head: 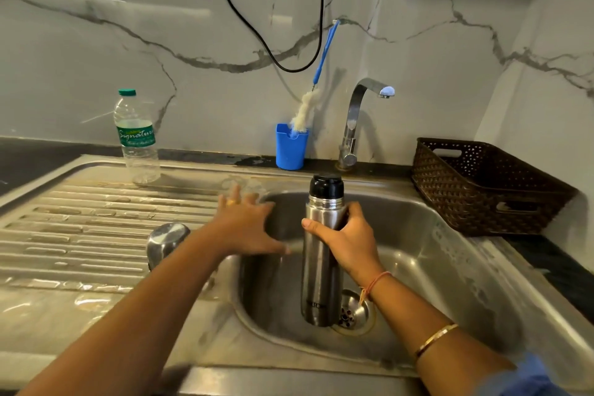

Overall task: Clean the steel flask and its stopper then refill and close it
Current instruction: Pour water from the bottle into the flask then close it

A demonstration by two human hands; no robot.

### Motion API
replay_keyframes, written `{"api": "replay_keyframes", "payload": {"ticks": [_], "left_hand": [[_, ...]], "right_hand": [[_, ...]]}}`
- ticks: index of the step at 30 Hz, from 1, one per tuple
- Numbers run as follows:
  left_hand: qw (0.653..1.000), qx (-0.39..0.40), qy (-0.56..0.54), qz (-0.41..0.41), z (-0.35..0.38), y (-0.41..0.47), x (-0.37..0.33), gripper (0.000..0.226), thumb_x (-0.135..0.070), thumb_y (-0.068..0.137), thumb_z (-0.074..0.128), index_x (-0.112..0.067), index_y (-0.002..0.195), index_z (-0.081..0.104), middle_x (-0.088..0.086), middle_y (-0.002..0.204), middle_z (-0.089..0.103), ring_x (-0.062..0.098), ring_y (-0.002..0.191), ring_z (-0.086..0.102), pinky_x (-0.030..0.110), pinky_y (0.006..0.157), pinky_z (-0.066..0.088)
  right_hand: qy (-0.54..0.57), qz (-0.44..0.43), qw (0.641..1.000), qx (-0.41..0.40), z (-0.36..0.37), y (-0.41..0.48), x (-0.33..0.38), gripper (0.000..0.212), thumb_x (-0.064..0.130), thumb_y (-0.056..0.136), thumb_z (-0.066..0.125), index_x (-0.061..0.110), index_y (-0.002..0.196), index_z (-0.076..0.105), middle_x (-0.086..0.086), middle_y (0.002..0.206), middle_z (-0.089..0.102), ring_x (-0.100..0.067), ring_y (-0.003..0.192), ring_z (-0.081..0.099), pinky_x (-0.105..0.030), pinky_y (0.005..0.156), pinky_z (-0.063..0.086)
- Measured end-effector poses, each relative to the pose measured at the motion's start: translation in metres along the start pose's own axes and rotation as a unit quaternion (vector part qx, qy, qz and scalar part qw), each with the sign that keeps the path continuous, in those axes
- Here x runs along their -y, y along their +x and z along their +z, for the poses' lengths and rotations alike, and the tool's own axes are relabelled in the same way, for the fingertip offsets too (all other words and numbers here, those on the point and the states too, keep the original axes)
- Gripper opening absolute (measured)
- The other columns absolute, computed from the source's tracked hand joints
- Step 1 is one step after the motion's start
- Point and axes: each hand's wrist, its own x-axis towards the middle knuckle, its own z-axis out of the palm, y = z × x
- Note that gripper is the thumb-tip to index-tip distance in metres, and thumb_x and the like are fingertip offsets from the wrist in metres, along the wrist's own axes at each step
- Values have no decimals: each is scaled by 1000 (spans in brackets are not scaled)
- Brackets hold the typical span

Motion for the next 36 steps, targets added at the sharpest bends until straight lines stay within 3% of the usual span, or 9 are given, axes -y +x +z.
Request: {"api": "replay_keyframes", "payload": {"ticks": [5,8,11,14,17,21,24,27,36], "left_hand": [[990,10,-8,-143,-25,-7,56,76,-50,74,74,-15,135,46,12,135,49,30,123,48,38,101,42],[978,107,-15,-178,-30,-13,74,74,-47,72,78,-10,131,51,8,123,60,24,111,57,30,88,47],[969,152,-14,-193,-31,-19,84,66,-40,71,81,-11,125,55,6,115,61,22,94,60,21,58,47],[967,121,-64,-217,-25,-20,91,62,-35,65,85,-8,115,59,7,100,60,26,89,63,26,62,55],[948,17,-221,-230,-27,-16,87,71,-28,63,87,-1,116,48,16,98,57,32,84,61,35,61,56],[891,-142,-413,-122,-38,-7,57,60,-38,68,82,-10,110,48,13,103,54,27,89,59,31,61,51],[830,-180,-527,-35,-49,1,22,47,-44,72,77,-22,107,53,9,107,58,22,96,60,29,68,51],[784,-199,-588,10,-59,14,-8,37,-44,75,74,-26,103,60,3,97,63,14,83,62,25,67,50],[858,-64,-497,118,-32,44,-52,56,-30,72,80,-31,123,58,-5,107,64,12,99,62,27,84,52]], "right_hand": [[20,22,999,-25,-3,2,0,51,44,62,83,23,95,49,5,87,64,-15,80,64,-40,79,54],[39,37,998,-35,-4,1,2,51,42,63,83,21,96,50,6,87,63,-14,80,63,-36,75,52],[44,41,998,-30,-4,-1,3,50,42,64,83,21,96,51,6,88,63,-13,80,63,-35,74,51],[42,35,998,-24,-3,-4,4,48,43,63,83,23,94,51,5,88,63,-14,80,63,-37,77,53],[57,33,997,-26,-2,-7,8,48,43,62,83,25,93,52,5,88,64,-14,81,64,-40,78,54],[90,46,994,-39,-2,-10,12,45,43,60,84,28,91,55,6,87,66,-14,81,65,-40,80,55],[90,31,995,-44,-2,-15,16,41,40,61,84,28,89,57,8,84,67,-13,79,65,-34,76,54],[55,3,998,-34,0,-20,16,43,41,60,85,30,92,58,11,82,68,-7,77,64,-32,76,53],[-27,-18,999,-23,-3,-9,8,50,51,60,80,39,101,55,16,89,68,-4,83,64,-32,81,54]]}}
